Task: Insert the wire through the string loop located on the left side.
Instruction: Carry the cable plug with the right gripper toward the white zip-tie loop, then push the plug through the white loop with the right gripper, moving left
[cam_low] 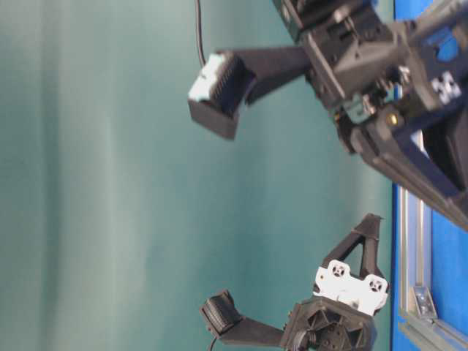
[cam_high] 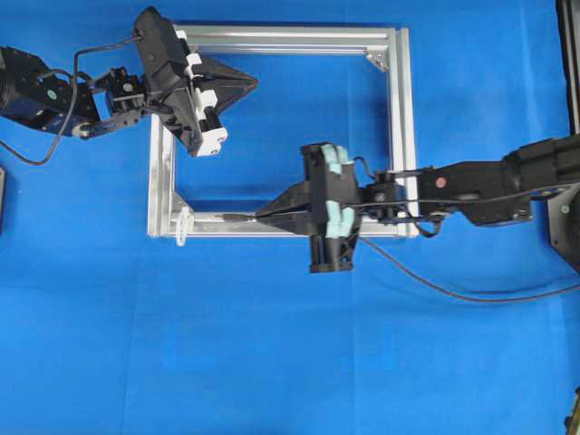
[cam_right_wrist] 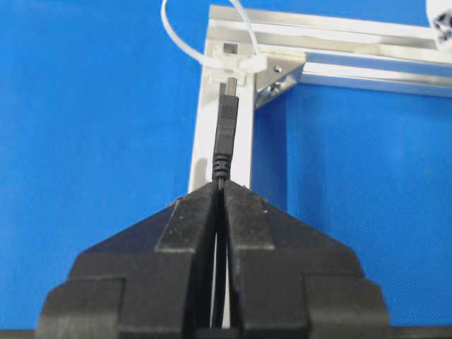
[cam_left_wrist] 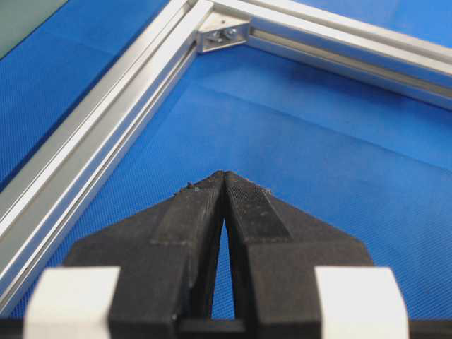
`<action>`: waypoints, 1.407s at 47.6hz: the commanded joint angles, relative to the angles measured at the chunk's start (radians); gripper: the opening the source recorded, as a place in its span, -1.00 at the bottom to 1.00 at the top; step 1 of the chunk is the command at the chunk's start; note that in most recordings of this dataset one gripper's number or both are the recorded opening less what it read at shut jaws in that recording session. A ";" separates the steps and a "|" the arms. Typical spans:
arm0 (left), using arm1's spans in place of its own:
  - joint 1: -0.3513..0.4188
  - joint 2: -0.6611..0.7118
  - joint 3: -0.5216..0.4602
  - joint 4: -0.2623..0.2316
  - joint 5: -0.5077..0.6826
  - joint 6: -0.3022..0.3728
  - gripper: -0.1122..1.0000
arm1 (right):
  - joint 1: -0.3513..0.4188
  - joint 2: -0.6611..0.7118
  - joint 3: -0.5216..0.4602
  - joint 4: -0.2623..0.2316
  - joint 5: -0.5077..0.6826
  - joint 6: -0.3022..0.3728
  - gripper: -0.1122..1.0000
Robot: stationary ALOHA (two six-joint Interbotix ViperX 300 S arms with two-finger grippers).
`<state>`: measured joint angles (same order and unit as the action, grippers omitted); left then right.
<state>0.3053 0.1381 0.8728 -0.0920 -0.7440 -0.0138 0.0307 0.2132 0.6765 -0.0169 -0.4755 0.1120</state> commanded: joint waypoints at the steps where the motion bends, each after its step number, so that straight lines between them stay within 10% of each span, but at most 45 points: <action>1: 0.002 -0.032 -0.006 0.002 -0.005 -0.002 -0.80 | 0.000 0.003 -0.048 0.000 0.012 -0.002 -0.80; 67: 0.006 -0.032 -0.006 0.002 -0.005 0.000 -0.80 | 0.005 0.054 -0.110 0.000 0.015 -0.002 -0.80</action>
<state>0.3083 0.1381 0.8728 -0.0920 -0.7440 -0.0138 0.0322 0.2838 0.5844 -0.0169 -0.4541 0.1089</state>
